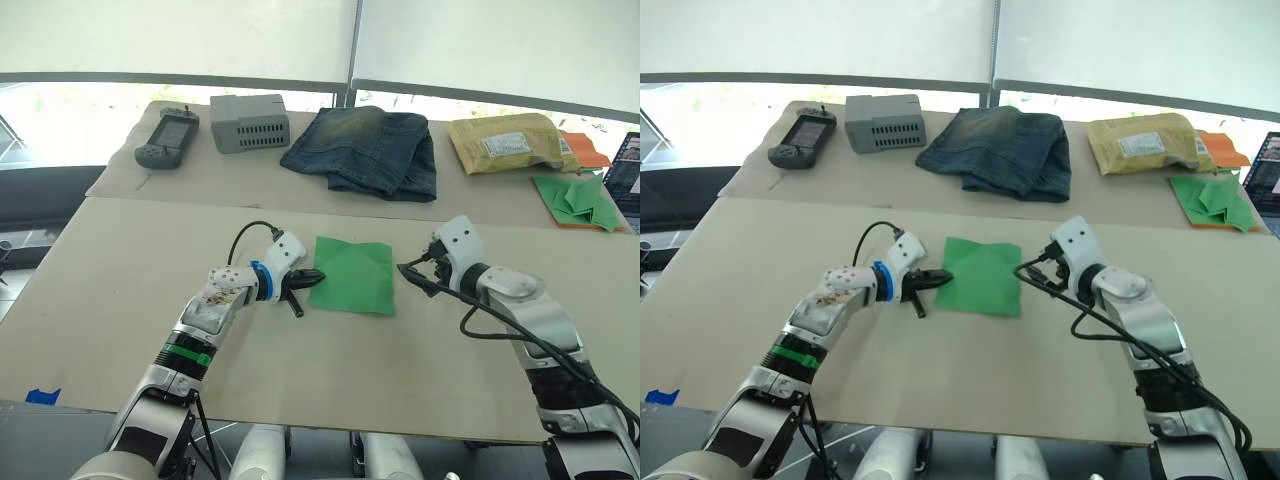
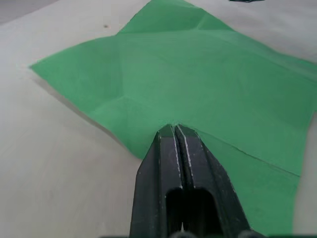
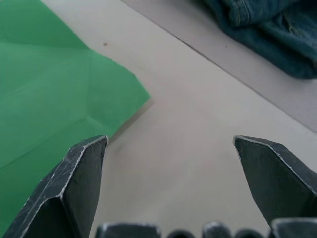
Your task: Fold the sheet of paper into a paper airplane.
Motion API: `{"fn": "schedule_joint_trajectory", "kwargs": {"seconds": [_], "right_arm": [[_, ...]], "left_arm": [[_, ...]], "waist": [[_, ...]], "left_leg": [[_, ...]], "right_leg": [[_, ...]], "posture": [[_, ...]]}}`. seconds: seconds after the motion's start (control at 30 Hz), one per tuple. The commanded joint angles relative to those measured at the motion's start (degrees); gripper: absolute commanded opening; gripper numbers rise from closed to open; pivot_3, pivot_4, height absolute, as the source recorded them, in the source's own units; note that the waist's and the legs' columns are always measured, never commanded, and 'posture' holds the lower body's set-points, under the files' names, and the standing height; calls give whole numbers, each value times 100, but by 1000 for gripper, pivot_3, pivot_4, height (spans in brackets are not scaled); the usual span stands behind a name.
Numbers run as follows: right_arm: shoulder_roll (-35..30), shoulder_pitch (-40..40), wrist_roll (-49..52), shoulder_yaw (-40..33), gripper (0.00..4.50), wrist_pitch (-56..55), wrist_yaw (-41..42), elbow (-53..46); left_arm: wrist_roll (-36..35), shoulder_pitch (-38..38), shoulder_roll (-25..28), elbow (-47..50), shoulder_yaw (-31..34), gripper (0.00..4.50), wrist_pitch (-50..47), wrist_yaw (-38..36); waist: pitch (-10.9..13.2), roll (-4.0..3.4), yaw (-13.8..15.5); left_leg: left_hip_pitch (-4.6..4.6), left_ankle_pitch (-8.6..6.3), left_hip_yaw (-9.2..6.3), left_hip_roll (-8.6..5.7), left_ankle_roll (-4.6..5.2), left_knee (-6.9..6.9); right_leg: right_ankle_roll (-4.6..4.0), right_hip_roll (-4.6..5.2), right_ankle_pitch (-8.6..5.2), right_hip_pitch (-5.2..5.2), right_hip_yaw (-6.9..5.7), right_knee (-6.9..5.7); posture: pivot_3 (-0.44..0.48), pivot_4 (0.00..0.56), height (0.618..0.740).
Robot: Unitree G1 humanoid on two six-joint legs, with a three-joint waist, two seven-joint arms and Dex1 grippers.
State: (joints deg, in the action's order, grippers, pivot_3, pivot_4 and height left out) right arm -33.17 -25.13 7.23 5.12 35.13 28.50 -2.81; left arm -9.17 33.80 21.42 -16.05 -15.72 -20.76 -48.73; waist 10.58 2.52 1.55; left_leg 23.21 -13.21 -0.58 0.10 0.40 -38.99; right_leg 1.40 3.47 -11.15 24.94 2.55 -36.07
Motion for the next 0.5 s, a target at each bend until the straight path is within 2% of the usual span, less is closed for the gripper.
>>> {"fn": "schedule_joint_trajectory", "kwargs": {"seconds": [0.03, 0.23, 0.27, 0.5], "right_arm": [[70, -296, -232, 118, 4500, -367, 44, 328], [29, -471, -391, 96, 4500, -557, 145, 536], [18, -486, -392, 54, 3959, -550, 154, 521], [-145, -500, -430, 54, 1601, -551, 372, 627]], "left_arm": [[286, 166, -11, 156, -265, 14, 124, -158], [405, -26, -45, 310, -384, 14, 58, -118], [420, -41, -58, 328, -389, 0, 42, -99], [521, -108, -182, 345, -476, 0, 27, -30]], "waist": [[0, 0, 0], [-1, -1, 11], [-1, -1, 9], [-1, -1, 0]], "left_leg": [[-4, 0, 0, 0, 0, 0], [-6, 0, -4, -3, 1, -1], [-7, 0, -5, -3, 1, -1], [-9, 0, -7, -3, 1, -1]], "right_leg": [[0, 0, 0, -2, 0, 0], [1, 3, 1, -9, -2, 2], [1, 3, 1, -10, -2, 1], [1, 3, 1, -13, -2, 2]], "posture": [[0, 150, 728], [0, 150, 728], [0, 150, 728], [0, 150, 728]]}}
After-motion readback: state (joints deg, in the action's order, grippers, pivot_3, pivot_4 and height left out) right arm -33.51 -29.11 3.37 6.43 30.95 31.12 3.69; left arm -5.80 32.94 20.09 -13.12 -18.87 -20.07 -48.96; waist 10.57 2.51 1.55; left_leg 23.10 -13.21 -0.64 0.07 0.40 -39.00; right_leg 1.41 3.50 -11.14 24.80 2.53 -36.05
